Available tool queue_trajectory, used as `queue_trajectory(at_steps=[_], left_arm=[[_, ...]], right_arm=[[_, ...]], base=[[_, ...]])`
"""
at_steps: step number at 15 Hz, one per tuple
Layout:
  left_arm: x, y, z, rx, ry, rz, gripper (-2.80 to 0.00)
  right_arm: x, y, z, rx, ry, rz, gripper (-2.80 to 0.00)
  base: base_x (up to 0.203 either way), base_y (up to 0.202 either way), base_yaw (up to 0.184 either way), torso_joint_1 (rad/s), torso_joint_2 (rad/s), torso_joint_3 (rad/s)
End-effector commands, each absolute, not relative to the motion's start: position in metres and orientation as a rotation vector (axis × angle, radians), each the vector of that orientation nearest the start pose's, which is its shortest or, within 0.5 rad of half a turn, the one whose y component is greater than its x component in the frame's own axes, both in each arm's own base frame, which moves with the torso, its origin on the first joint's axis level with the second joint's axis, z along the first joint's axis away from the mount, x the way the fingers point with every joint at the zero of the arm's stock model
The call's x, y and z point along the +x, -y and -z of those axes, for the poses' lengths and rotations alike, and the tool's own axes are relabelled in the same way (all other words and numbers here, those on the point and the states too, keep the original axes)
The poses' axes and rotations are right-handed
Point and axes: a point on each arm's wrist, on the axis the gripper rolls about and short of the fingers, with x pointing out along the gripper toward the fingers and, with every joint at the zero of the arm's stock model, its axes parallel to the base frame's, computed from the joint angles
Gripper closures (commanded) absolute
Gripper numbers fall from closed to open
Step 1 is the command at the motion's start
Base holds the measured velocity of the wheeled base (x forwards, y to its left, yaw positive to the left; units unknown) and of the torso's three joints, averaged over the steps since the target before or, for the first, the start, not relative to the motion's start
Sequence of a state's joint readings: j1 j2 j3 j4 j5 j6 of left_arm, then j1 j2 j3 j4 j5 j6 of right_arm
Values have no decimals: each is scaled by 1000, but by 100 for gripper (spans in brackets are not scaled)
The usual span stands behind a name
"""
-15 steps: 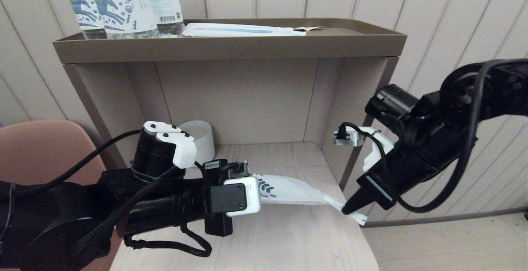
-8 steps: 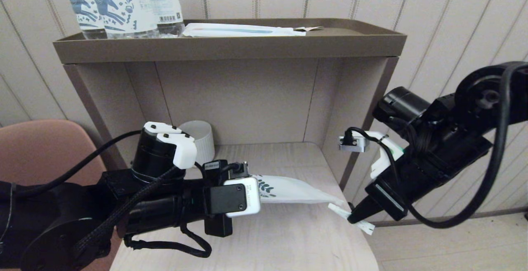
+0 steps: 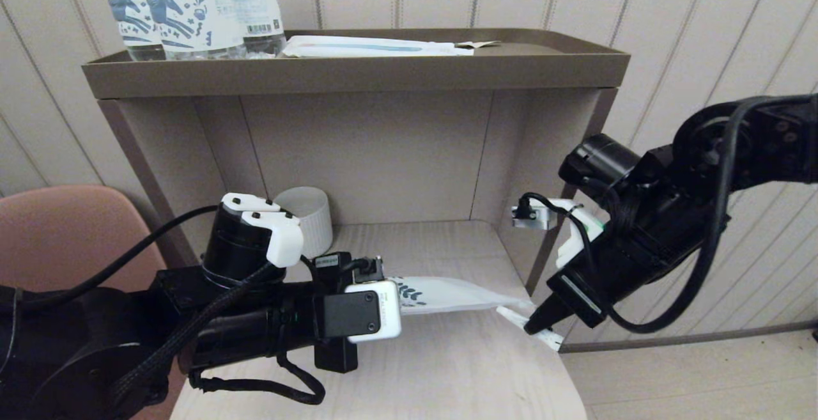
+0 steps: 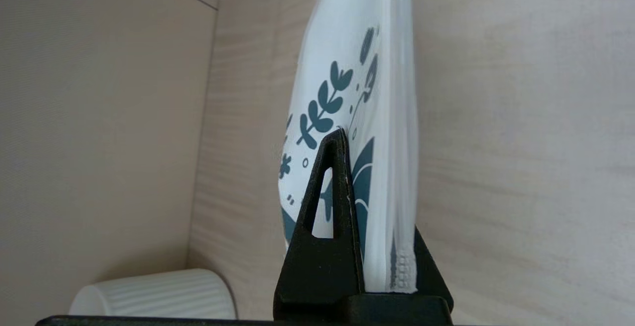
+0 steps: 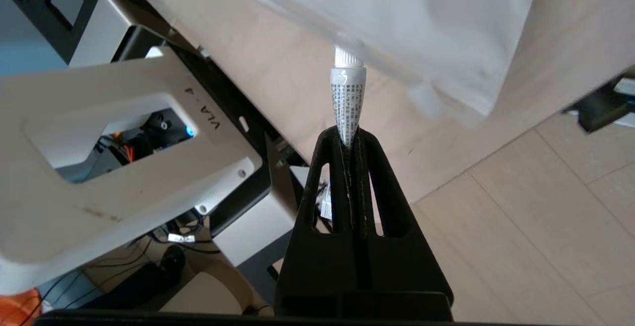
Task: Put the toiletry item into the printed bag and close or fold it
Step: Place the toothpaste on the table
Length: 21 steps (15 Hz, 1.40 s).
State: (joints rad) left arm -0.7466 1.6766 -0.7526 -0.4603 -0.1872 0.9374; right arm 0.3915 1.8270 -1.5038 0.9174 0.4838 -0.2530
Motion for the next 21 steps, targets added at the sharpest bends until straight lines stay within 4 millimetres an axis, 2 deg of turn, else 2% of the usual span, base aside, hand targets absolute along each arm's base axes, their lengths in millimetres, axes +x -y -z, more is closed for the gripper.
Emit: queue_trajectory(at_steps=[1, 5, 8, 21], left_arm=[[208, 199, -158, 988, 4, 1078, 0], [209, 200, -156, 989, 0, 1080, 0], [209, 200, -156, 989, 0, 1080, 0], [209, 200, -155, 982, 3, 1099, 0]], right_arm=[[276, -125, -210, -145, -1179, -916, 0], [257, -118, -226, -151, -1133, -921, 0], [250, -117, -224, -153, -1146, -925, 0], [262, -129, -211, -161, -1185, -942, 0]], base=[[0, 0, 0, 0, 0, 0], [0, 0, 0, 0, 0, 0], [0, 0, 0, 0, 0, 0], [0, 0, 0, 0, 0, 0]])
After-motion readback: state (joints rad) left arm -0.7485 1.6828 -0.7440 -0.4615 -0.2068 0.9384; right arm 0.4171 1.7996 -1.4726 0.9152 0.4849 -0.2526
